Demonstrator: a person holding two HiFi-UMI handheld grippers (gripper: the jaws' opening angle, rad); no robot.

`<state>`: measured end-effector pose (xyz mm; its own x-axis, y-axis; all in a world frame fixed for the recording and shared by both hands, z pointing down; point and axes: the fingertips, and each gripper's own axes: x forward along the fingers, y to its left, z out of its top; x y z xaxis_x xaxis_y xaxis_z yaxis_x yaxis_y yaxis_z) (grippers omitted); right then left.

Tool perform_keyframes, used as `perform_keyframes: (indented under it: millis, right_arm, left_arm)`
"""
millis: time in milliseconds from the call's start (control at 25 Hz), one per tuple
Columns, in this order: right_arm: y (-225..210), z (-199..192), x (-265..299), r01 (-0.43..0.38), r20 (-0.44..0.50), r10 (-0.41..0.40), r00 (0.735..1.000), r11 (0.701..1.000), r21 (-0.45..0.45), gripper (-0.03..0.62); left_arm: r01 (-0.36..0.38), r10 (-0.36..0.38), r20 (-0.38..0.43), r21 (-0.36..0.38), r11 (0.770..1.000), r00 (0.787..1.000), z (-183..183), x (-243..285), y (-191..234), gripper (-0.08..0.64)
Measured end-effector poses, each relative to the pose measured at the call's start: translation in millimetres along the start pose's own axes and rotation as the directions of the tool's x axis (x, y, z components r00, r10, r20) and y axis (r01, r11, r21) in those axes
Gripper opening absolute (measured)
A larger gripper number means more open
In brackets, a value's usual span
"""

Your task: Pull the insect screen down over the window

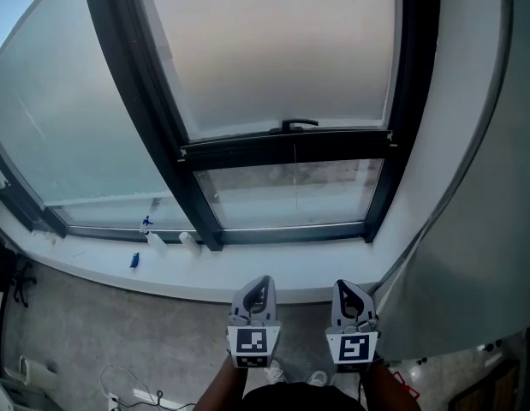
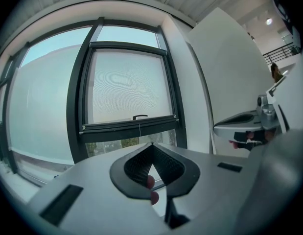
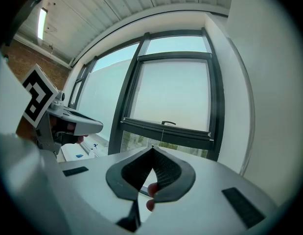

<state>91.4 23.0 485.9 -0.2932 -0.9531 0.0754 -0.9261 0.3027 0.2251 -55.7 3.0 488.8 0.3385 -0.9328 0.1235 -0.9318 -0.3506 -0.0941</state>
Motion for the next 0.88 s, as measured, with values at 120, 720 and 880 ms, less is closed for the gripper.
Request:
perform_keyframes:
  millis: [120,720,880]
  right_arm:
    - [-6.4,-1.6,-5.2,0.013,0.012,-0.013,1.000,1.000,0.007,0.003]
    - [-6.8,0.4,-12.2,0.018,0.064,-0.021,0.998,0.999,0.044,0.003]
    - [-4.4,-0.3,-13.5,0.015,0.068,-0.019,0.998,0.999,0.052,0.003]
  left_arm:
    - [-0.014,0.014,-0.003,-0.007,1.000,1.000,-1.9,-2.4,-3.2,0.003]
    - [-0.070,0.071,-0.018,0.004,0.998,0.997,-12.2,-16.0,-7.9,0.003]
    - [-0.065,0.066,-0.033,0.025,0.998,0.997,-17.2,-17.8,-9.6,0.003]
